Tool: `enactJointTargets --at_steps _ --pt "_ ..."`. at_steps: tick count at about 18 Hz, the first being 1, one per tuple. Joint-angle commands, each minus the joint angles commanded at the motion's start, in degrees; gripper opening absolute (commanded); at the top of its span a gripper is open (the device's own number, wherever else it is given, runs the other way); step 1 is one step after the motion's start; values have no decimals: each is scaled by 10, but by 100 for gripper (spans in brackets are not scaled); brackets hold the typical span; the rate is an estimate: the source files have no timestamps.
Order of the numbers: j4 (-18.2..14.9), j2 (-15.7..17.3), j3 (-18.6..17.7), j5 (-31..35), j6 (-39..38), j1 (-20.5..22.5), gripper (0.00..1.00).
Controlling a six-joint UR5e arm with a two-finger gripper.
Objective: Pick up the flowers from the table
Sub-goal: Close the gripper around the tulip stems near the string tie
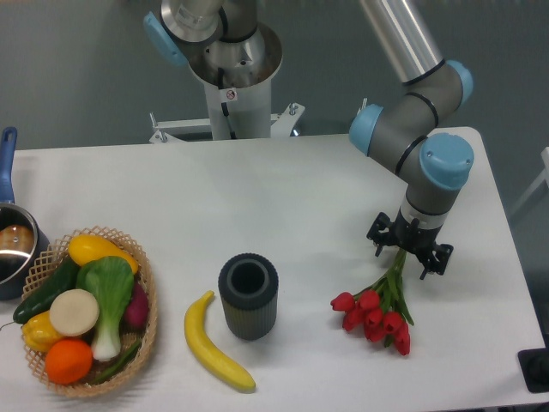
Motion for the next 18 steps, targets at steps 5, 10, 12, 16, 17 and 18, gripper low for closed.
enactJointTargets --at_steps 5,10,12,16,17,18 --pt "1 -2 1 7 0 -1 62" --pt "1 -3 4 6 -5 -3 51" --pt "2 -2 4 5 -8 -4 46" --pt "2 2 6 2 -32 -3 40" --pt "2 2 7 2 -38 -3 40" --pt "3 3 7 2 -40 -3 40"
